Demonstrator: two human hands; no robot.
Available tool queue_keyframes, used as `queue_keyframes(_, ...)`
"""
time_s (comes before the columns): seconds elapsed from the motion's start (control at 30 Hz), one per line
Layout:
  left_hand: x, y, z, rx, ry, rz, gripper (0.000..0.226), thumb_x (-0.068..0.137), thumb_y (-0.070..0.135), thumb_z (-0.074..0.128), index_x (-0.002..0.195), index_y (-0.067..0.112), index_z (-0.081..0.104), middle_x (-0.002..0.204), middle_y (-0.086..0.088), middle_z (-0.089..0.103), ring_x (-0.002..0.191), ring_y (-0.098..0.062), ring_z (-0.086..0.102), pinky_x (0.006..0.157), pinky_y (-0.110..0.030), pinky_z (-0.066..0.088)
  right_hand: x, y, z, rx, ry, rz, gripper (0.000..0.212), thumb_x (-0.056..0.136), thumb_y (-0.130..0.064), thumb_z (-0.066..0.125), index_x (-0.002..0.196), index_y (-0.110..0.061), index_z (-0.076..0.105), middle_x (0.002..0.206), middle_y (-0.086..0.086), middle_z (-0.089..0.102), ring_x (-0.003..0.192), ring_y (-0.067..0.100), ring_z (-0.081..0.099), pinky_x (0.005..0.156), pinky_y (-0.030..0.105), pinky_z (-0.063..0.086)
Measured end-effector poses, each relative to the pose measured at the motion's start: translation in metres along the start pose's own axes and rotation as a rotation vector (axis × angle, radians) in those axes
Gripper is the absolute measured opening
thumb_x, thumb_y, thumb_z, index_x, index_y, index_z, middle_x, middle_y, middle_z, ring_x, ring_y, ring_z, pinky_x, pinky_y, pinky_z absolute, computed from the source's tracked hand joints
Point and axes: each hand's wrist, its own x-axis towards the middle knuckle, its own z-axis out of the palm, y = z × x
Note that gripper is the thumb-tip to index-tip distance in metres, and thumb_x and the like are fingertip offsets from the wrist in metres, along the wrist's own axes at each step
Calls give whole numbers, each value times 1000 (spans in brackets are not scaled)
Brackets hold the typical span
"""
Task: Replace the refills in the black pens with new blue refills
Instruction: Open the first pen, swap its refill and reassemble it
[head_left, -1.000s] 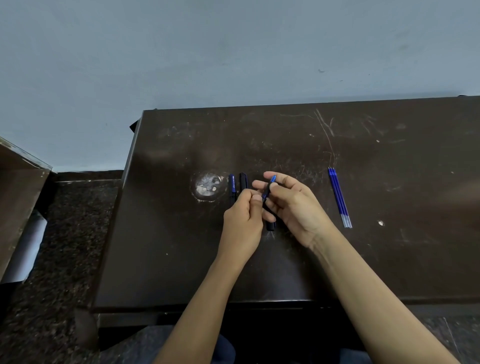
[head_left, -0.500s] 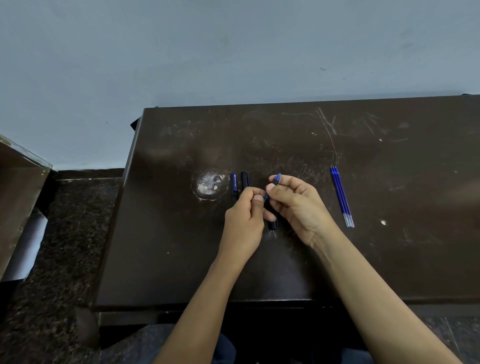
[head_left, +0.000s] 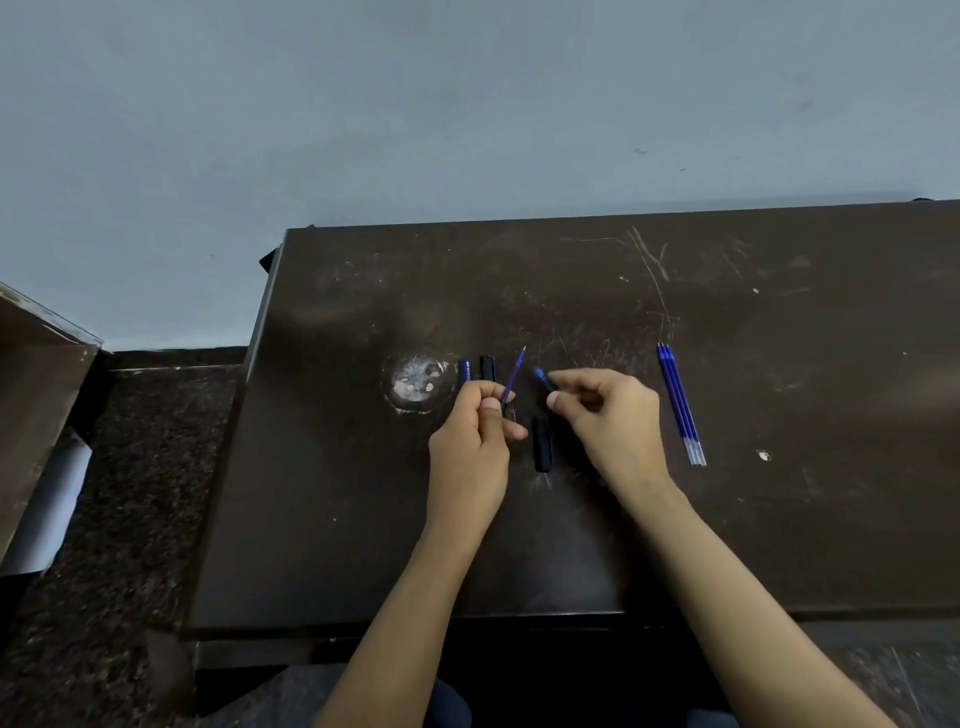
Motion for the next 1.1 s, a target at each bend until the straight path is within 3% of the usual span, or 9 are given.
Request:
queue_keyframes(0.27,0,-1,0,-15,-8,-19,21,101,22,38,97,28,58,68,7,68,59,9,55,56,-4,41,-5,-3,2,-132,-49,-160,20,80,-8,70,99,-13,75,93,0,69,77,2,58,75,1,40)
queue_keyframes(0.37,1,-2,2,-65,-24,-49,21,100,24,39,96,30,58,68,8,69,56,7,53,58,-13,42,-8,-8,0,43,-23,-57,15,80,-19,72,94,-23,77,83,-9,71,72,-2,63,70,4,43)
queue_keyframes(0.43,1,-2,3,-93,-48,-61,21,100,25,39,94,33,58,68,9,69,56,6,53,62,-20,41,-12,-15,1,241,-100,59,13,81,-26,71,94,-25,76,78,-7,74,76,0,67,73,12,49)
queue_keyframes(0.53,1,-1,5,-106,-93,-47,21,100,27,40,94,36,59,67,13,68,55,6,53,61,-21,40,-19,-25,7,572,-196,221,15,84,-17,69,96,-11,74,79,14,72,73,19,68,74,26,56)
queue_keyframes(0.6,1,0,6,-117,-110,-42,21,100,27,40,96,36,59,66,15,66,54,6,53,60,-21,40,-20,-31,12,699,-196,301,15,83,-7,68,97,-1,71,73,20,63,59,17,57,61,25,53)
queue_keyframes(0.7,2,0,6,-123,-103,-51,21,100,28,39,95,36,58,66,13,67,53,5,52,59,-24,39,-4,-46,16,719,-176,364,11,85,-3,65,93,5,67,73,14,61,50,11,53,50,24,46)
queue_keyframes(0.87,2,1,3,-174,-53,-82,26,100,24,38,88,37,58,67,12,68,50,-2,45,48,-18,40,64,-75,9,586,-98,233,13,91,-13,57,97,-7,66,76,6,64,66,16,62,65,28,55)
queue_keyframes(0.97,1,2,3,-175,-53,-93,27,100,24,38,88,37,58,68,14,68,51,-3,46,46,-13,40,97,-72,14,145,-57,11,16,89,-17,58,96,-11,71,81,5,67,75,16,63,77,32,53)
queue_keyframes(1.1,2,4,3,-165,-56,-101,24,100,25,39,91,35,58,68,12,69,55,-1,50,47,-9,40,115,-56,31,-337,-229,-182,19,90,-16,58,104,-15,70,104,9,67,96,23,61,92,37,48)
